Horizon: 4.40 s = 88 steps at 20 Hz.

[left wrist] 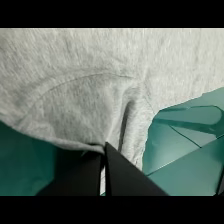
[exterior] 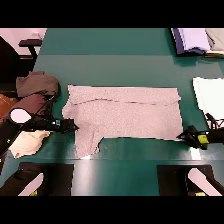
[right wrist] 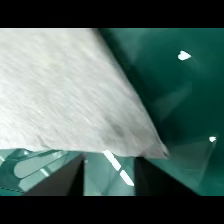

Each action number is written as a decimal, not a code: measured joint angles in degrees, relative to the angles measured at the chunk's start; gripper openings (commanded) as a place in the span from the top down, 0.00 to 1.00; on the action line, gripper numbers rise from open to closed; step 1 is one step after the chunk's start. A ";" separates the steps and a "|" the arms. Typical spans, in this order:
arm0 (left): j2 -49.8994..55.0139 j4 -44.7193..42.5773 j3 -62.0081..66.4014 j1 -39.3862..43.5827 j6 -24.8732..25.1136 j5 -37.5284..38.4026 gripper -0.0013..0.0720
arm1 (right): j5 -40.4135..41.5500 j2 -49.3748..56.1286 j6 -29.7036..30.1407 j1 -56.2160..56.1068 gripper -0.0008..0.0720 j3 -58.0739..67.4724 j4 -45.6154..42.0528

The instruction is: Fold the shirts.

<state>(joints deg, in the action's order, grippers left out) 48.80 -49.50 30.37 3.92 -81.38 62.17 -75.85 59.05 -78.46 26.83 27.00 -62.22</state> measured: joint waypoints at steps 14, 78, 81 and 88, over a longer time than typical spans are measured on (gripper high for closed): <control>-4.24 -5.84 3.39 0.00 -0.74 9.20 0.95 | -0.81 -13.73 -0.04 -6.19 0.97 5.68 -4.90; 58.38 -8.72 68.22 23.96 -5.84 -7.08 0.95 | -3.17 25.66 5.49 -44.37 0.97 75.03 19.28; 51.82 -14.69 70.66 18.01 -5.84 -3.21 0.95 | 0.31 27.36 5.73 -50.71 0.97 75.30 19.28; 33.66 -24.74 72.76 1.99 -5.73 2.14 0.95 | 12.59 42.29 9.81 -69.42 0.22 82.34 22.12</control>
<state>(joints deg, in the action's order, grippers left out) 82.46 -74.24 103.13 5.91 -87.11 64.31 -63.26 101.34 -68.64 -42.59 109.34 -40.10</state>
